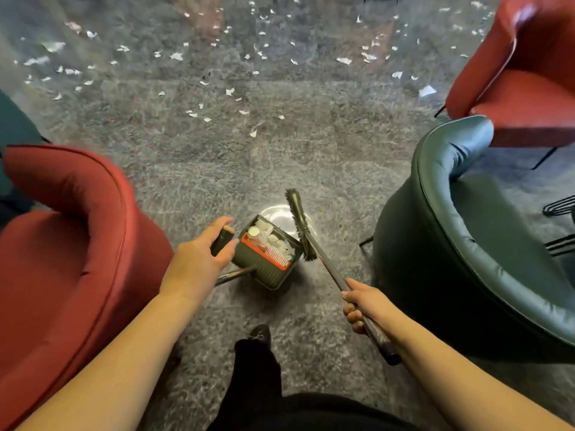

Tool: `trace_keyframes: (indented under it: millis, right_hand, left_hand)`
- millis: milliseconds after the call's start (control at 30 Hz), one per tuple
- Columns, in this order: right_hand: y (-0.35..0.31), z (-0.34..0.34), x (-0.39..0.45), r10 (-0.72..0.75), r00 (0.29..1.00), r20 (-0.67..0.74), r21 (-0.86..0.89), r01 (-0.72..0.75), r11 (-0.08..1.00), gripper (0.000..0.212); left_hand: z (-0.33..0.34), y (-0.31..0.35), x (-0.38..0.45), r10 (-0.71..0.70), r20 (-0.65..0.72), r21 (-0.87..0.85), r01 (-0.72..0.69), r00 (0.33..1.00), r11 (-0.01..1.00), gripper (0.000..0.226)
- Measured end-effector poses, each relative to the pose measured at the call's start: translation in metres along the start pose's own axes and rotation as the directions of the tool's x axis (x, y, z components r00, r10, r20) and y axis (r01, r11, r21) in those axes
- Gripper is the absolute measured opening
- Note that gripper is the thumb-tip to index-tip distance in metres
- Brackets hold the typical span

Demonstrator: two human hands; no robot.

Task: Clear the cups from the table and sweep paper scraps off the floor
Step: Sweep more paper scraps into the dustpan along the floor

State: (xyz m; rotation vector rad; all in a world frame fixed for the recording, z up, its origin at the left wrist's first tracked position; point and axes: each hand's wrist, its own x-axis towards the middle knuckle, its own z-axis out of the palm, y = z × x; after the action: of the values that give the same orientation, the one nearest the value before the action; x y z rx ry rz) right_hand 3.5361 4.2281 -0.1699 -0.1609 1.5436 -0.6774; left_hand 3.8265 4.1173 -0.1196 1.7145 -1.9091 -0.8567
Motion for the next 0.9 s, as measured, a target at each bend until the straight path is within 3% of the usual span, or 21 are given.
trace_keyframes:
  millis: [267, 667, 900]
  right_hand:
    - [-0.129, 0.031, 0.064, -0.023, 0.999, -0.025, 0.081, 0.025, 0.996, 0.058]
    - [-0.339, 0.003, 0.19, -0.045, 0.998, -0.032, 0.162, 0.049, 0.985, 0.062]
    - [-0.486, -0.021, 0.247, -0.101, 0.994, 0.042, 0.134, 0.095, 0.986, 0.041]
  left_hand:
    - [-0.011, 0.029, 0.167, 0.044, 0.098, -0.043, -0.04, 0.994, 0.998, 0.038]
    - [0.029, 0.101, 0.405, 0.031, 0.071, -0.008, -0.03, 0.997, 1.0, 0.039]
    - [0.04, 0.156, 0.542, 0.019, 0.039, -0.007, -0.018, 0.999, 1.0, 0.04]
